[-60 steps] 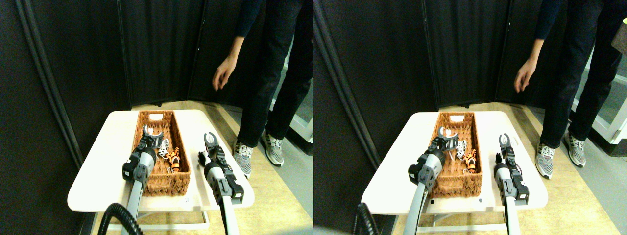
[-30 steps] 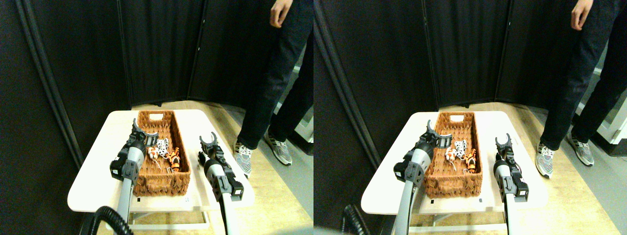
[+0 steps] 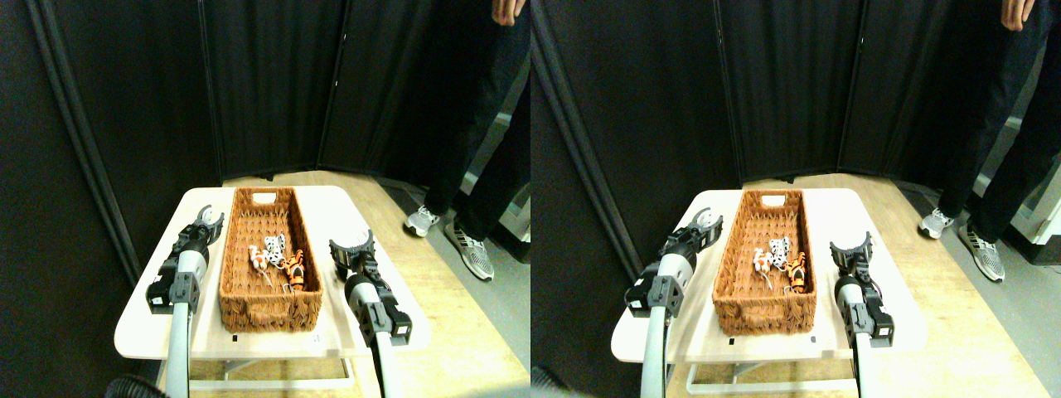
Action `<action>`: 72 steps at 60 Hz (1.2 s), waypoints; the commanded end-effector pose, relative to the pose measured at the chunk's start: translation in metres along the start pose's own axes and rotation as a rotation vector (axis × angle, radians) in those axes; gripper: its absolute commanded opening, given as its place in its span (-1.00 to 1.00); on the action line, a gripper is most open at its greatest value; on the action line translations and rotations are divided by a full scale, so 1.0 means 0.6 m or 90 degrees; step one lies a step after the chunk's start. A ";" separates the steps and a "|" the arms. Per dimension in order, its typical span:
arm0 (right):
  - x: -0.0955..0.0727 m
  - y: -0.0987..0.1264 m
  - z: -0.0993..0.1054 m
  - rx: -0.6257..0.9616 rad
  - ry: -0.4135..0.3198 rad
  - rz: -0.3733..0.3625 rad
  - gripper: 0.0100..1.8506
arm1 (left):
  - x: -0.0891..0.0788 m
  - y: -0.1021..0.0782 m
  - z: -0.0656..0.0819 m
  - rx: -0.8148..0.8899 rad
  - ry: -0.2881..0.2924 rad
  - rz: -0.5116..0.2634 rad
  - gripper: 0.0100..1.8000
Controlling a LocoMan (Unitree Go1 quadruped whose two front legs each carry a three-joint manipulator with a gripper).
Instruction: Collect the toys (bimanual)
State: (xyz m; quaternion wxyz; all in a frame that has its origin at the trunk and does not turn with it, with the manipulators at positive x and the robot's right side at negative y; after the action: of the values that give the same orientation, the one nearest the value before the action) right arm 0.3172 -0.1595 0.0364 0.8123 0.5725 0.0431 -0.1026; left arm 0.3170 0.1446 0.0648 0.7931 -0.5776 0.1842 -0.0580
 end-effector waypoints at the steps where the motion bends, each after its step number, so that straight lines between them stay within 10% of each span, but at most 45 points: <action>1: 0.002 -0.014 -0.005 0.002 0.007 -0.004 -0.11 | -0.001 -0.002 0.013 0.031 -0.002 -0.034 -0.93; 30: 0.013 -0.092 0.016 0.006 0.014 -0.074 -0.16 | -0.040 0.075 0.051 0.064 -0.095 0.020 -0.94; 48: 0.028 -0.099 0.025 -0.002 0.002 -0.098 -0.03 | -0.034 0.075 0.037 0.054 -0.071 0.002 -0.91; 59: 0.040 -0.113 0.028 0.010 0.004 -0.109 -0.25 | -0.031 0.063 0.029 0.070 -0.047 -0.012 -0.89; 72: 0.044 -0.110 0.025 0.031 -0.051 -0.117 -1.00 | -0.025 0.060 0.026 0.076 -0.049 -0.008 -0.88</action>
State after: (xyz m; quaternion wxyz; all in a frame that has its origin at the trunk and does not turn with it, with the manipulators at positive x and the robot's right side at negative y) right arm 0.3265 -0.1981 -0.0223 0.7910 0.5811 0.0783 -0.1747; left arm 0.3017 0.1780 0.0299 0.8261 -0.5399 0.1577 -0.0338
